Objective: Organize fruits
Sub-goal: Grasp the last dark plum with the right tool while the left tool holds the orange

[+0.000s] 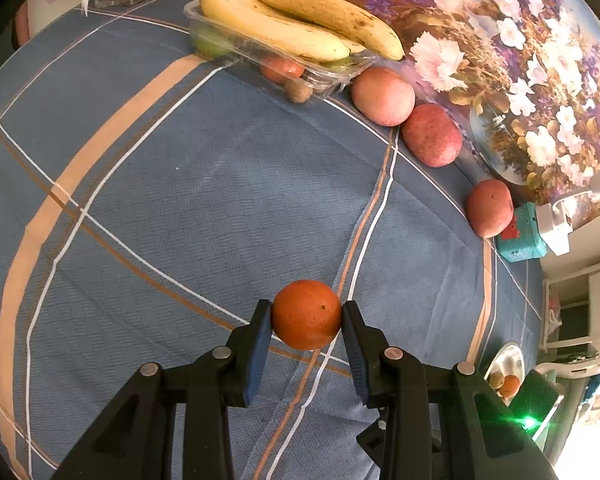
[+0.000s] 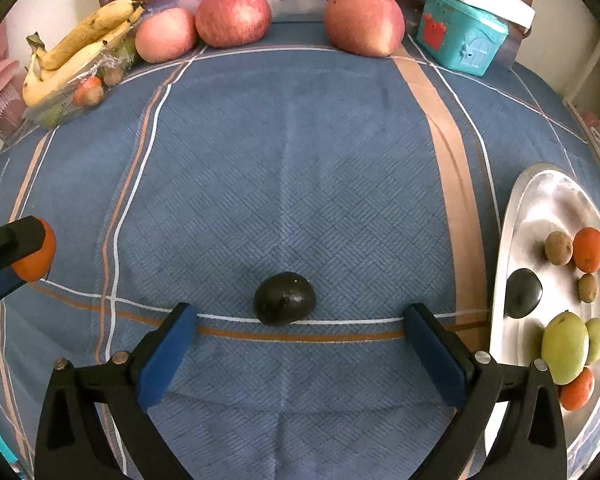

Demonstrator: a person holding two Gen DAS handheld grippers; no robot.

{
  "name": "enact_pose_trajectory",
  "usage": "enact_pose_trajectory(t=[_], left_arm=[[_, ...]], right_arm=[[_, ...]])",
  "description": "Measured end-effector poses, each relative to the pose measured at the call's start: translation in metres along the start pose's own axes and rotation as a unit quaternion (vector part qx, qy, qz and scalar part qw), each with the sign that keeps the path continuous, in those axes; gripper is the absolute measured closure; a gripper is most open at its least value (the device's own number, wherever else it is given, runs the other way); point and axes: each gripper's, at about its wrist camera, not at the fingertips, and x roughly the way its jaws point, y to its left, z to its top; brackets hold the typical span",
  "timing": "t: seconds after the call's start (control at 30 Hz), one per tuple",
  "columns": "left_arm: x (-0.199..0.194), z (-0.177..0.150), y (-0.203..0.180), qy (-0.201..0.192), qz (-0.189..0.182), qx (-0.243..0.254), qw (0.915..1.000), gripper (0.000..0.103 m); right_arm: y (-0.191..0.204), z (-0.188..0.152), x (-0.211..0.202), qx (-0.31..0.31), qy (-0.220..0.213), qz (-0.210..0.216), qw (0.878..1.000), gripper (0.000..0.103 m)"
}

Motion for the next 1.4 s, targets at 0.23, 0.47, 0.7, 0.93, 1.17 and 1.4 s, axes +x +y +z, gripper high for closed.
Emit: enact_pose_trajectory(t=[0.23, 0.47, 0.7, 0.93, 1.17, 1.4], left_arm=[[0.0, 0.0, -0.001, 0.0, 0.0, 0.001, 1.0, 0.066], [0.0, 0.001, -0.002, 0.001, -0.004, 0.007, 1.0, 0.066], [-0.001, 0.002, -0.001, 0.002, -0.008, 0.011, 0.9999, 0.066], [0.0, 0.002, -0.001, 0.003, -0.008, 0.012, 0.9999, 0.065], [0.001, 0.002, -0.001, 0.003, -0.007, 0.012, 0.9999, 0.065], [0.001, 0.002, -0.002, 0.001, -0.007, 0.013, 0.9999, 0.065]], right_arm=[[0.0, -0.023, -0.009, -0.004, -0.033, 0.001, 0.999, 0.0], [-0.001, -0.01, -0.012, -0.016, 0.042, 0.01, 0.999, 0.0], [-0.008, -0.005, -0.044, 0.014, -0.007, 0.016, 1.0, 0.0], [-0.004, -0.002, -0.051, 0.011, -0.009, 0.013, 1.0, 0.023], [-0.002, 0.0, -0.031, 0.001, 0.022, 0.018, 1.0, 0.068], [-0.001, 0.003, -0.039, 0.002, 0.013, 0.034, 0.999, 0.077]])
